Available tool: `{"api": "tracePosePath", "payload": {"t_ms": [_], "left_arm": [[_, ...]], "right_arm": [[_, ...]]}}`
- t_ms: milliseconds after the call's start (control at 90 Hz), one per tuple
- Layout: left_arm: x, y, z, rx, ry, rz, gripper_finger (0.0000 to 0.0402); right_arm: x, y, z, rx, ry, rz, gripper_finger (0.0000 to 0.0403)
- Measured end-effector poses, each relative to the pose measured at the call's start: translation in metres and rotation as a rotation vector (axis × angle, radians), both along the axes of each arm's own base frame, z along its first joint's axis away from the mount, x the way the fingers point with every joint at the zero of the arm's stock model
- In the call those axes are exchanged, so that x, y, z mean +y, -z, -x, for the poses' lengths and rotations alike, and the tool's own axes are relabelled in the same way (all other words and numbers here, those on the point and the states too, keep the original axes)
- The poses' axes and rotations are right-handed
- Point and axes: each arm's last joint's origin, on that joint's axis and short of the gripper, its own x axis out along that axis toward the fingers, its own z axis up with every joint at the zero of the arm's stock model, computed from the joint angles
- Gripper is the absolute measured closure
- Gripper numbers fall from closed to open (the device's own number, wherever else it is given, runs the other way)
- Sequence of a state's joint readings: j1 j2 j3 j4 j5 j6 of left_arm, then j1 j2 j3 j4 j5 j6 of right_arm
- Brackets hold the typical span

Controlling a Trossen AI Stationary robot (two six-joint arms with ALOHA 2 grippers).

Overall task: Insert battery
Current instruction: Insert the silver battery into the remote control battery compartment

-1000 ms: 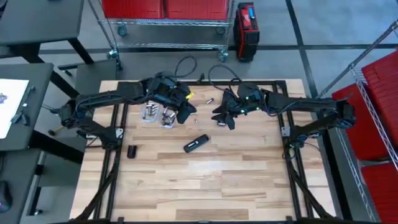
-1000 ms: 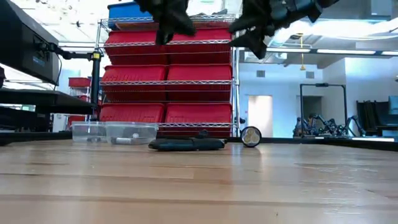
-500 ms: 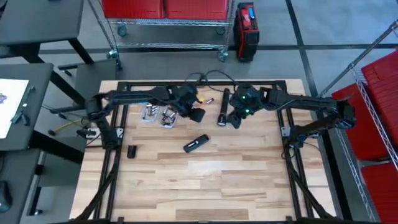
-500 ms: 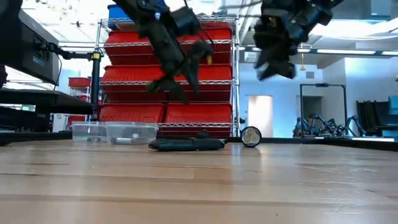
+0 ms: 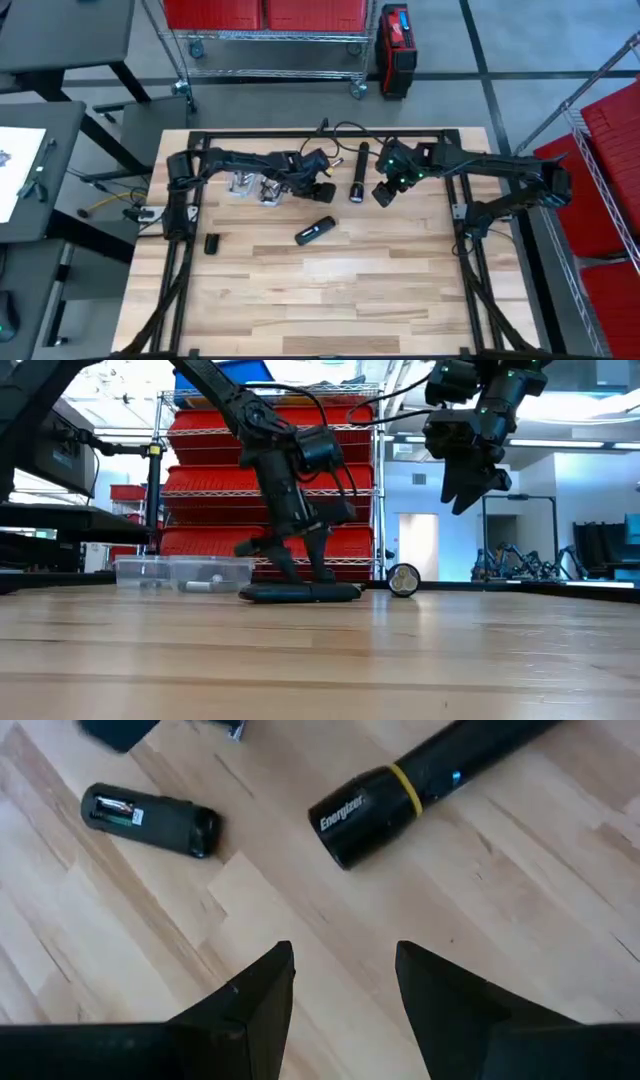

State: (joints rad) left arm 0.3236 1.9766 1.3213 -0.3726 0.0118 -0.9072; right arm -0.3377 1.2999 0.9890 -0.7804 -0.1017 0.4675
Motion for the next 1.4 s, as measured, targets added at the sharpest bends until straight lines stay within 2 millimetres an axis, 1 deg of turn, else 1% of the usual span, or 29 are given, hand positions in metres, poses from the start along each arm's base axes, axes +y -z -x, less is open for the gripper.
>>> {"api": "tracePosePath", "payload": {"t_ms": [100,222,278,444,889,1033,1256,1400], "left_arm": [[0.003,0.004,0.001,0.021,-0.011,-0.014,0.0256],[0.004,0.008,-0.001,0.012,-0.008,-0.009,0.0256],[0.001,0.011,-0.003,0.013,0.001,-0.002,0.0256],[-0.006,0.012,-0.006,0.019,0.023,-0.014,0.0256],[-0.010,0.011,-0.006,0.026,0.063,-0.014,0.0256],[-0.011,0.012,-0.005,0.046,0.100,-0.022,0.0256],[-0.014,0.013,-0.004,0.086,0.245,-0.085,0.0256],[-0.017,0.013,-0.004,0.097,0.284,-0.104,0.0259]], "right_arm": [[0.004,0.000,-0.001,0.001,-0.020,0.001,0.0234],[0.009,0.000,-0.003,0.001,-0.042,0.002,0.0234],[0.011,0.000,-0.003,0.000,-0.051,0.002,0.0234],[0.015,0.000,-0.004,0.000,-0.068,0.004,0.0234],[0.015,0.000,-0.005,0.001,-0.059,0.004,0.0234],[0.015,0.000,-0.005,0.000,-0.057,0.003,0.0234],[0.015,0.000,-0.005,0.000,-0.057,0.003,0.0234],[0.015,0.000,-0.005,-0.001,-0.057,0.004,0.0234]]}}
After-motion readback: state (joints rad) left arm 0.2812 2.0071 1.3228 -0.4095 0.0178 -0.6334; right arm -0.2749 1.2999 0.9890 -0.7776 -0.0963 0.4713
